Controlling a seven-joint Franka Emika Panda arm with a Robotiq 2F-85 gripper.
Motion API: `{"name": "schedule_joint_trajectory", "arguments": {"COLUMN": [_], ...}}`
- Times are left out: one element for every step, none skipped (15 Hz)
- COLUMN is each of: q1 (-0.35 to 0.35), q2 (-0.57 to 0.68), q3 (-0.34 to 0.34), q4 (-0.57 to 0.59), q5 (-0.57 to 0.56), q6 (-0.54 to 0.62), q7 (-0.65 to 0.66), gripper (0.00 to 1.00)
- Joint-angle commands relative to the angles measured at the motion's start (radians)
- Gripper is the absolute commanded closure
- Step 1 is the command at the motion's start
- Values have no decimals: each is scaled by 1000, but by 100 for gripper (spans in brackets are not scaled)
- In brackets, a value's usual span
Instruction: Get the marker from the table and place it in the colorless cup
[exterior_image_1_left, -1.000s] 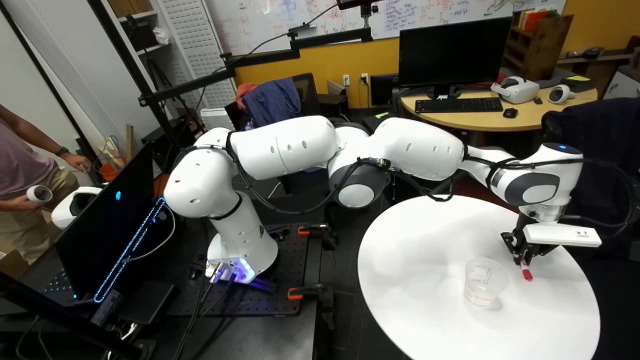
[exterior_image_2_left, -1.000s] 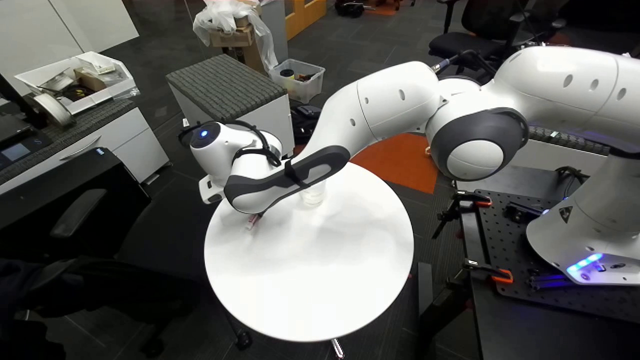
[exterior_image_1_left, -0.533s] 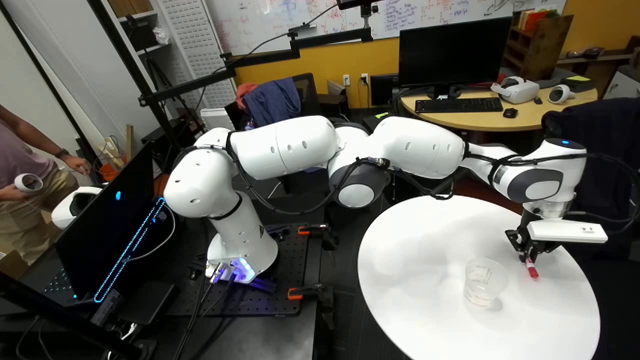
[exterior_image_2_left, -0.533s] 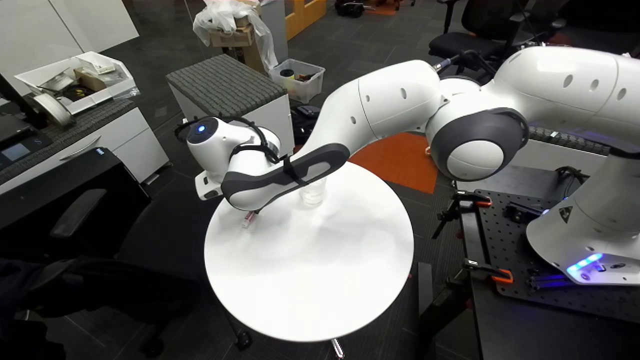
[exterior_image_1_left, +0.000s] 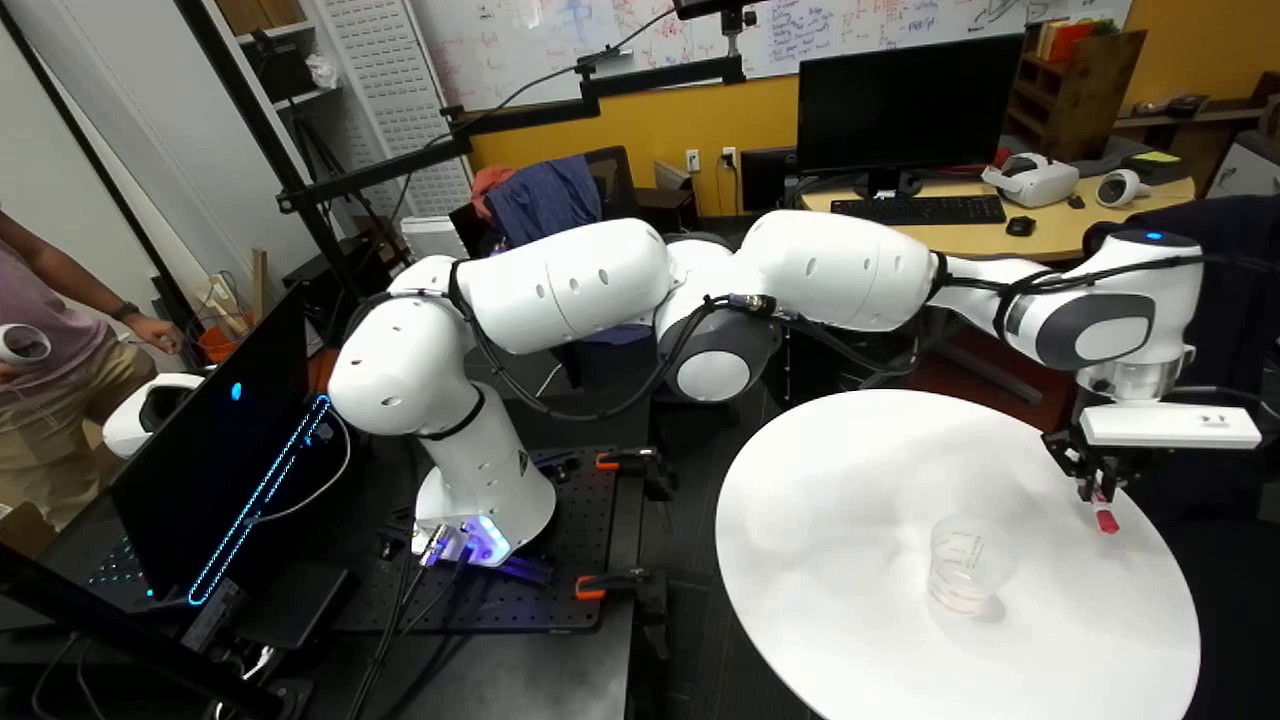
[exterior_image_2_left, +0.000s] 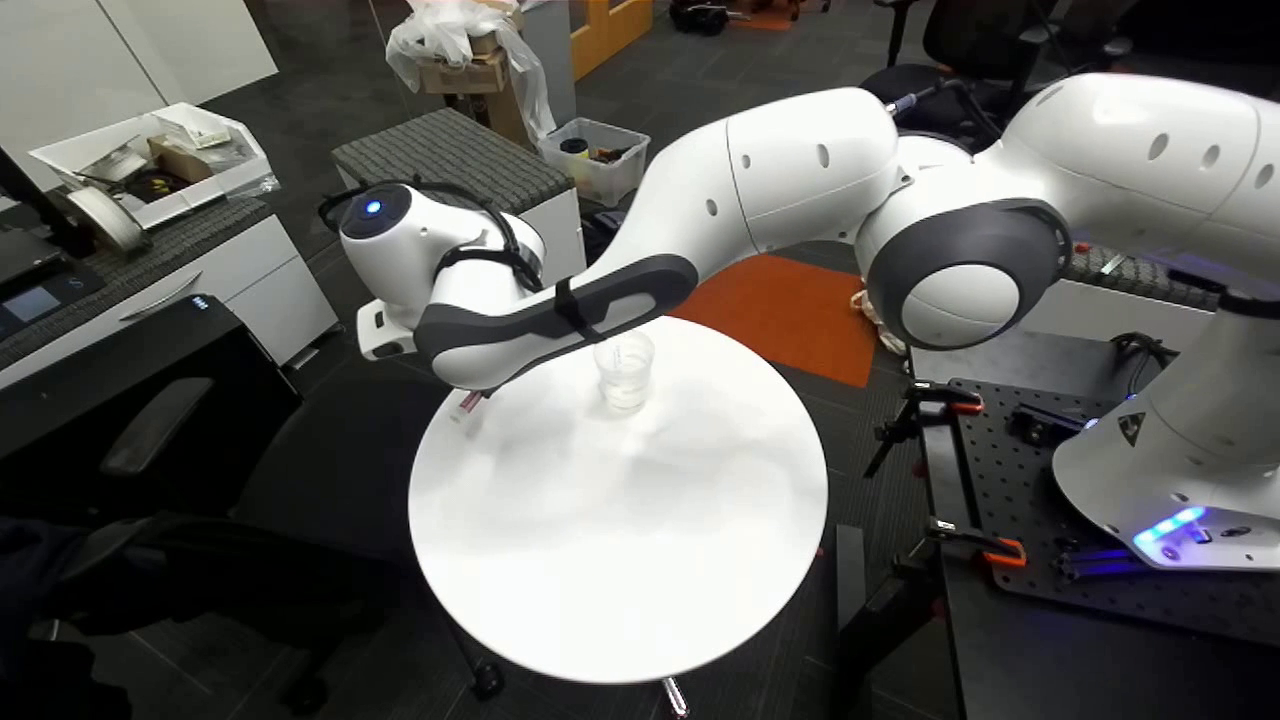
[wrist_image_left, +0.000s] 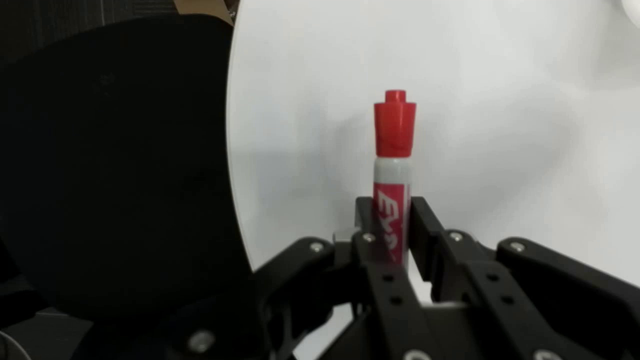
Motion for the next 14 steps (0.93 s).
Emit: {"name": "schedule_joint_trajectory", "arguments": {"q1": [28,32,38,43,48,53,59,65,72,79,86,93,99,106], "q2": [-66,-77,-88,-99,-113,-123,-136,-147,-158,-169,-179,-191,-202,-216], "q3": [-50,-61,-76,-88,-99,-111,-123,-133,-145,-154,-163,-172,-180,-188], "q4": [-24,-28,-33,-38,-44,-49,-56,-61,-66,-72,-77,-85,-92,-101], "q5": [-32,-39,-49,-61,-72,-82,-93,-105,-117,-127,-139,-149,-159,-169], "q6": [-53,-52,-53,-57,-63,-73,-88,-101,-115,-129,-144,-162,-176,-189], "q7": [89,108,132,155,176,192,211,225,242,256,270,281,290,303], "gripper": [95,95,95,95,95,95,95,95,95,95,95,95,95,95]}}
